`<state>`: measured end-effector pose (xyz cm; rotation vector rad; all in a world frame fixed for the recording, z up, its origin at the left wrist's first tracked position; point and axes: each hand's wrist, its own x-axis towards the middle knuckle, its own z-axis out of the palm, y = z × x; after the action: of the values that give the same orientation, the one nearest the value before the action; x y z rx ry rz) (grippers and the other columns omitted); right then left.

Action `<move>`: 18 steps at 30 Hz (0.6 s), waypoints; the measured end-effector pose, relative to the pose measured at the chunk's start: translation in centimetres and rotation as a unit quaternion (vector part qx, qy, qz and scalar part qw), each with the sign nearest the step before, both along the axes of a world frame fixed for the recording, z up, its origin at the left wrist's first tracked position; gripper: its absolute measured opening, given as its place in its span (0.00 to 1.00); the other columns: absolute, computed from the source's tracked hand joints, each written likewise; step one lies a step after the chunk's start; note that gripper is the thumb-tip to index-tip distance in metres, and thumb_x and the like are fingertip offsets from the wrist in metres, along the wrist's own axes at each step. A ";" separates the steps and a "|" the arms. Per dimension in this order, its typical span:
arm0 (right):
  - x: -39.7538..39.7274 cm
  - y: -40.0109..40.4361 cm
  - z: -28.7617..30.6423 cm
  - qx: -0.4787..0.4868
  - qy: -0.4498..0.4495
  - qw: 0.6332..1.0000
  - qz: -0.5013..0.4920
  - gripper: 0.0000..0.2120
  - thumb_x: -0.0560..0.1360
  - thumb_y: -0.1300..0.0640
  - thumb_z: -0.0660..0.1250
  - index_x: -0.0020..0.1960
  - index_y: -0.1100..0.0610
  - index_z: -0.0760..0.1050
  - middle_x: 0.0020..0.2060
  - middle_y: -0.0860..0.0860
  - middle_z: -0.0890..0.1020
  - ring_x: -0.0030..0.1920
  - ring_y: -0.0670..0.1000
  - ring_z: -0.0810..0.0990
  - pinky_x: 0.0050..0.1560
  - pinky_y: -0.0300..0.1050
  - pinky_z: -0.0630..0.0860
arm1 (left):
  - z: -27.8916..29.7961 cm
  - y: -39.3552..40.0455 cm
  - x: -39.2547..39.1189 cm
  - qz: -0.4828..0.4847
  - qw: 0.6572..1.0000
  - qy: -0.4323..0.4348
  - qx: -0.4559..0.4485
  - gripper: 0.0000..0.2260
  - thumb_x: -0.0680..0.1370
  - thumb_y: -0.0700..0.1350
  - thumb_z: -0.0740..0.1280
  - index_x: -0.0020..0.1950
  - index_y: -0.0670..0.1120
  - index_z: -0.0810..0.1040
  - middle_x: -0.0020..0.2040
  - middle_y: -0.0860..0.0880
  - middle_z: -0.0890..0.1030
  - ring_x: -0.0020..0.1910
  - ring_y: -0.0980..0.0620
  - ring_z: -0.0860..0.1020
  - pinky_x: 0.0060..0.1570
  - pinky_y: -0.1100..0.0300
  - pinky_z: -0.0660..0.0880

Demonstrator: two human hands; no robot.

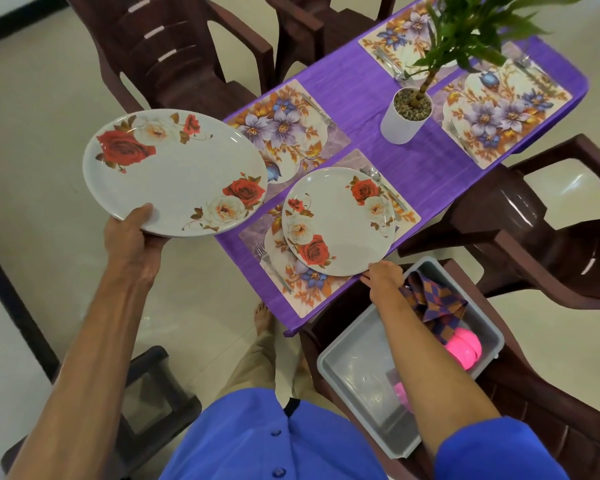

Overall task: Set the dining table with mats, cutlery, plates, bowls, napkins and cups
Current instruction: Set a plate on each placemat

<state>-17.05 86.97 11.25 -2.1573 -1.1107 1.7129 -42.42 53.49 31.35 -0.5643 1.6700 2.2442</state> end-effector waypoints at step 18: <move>0.2 -0.9 0.2 0.011 -0.060 0.998 0.019 0.07 0.73 0.64 0.74 0.50 0.59 0.78 0.43 0.57 0.84 0.43 0.54 0.85 0.47 0.53 0.86 | 0.3 -1.1 -0.5 0.012 1.000 -0.012 -0.002 0.21 0.79 0.32 0.65 0.71 0.45 0.76 0.60 0.50 0.86 0.61 0.47 0.84 0.54 0.44 0.84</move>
<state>-16.87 86.03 11.46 -2.2672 -1.2003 1.5964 -42.91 52.39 31.62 -0.6118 1.6644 2.2423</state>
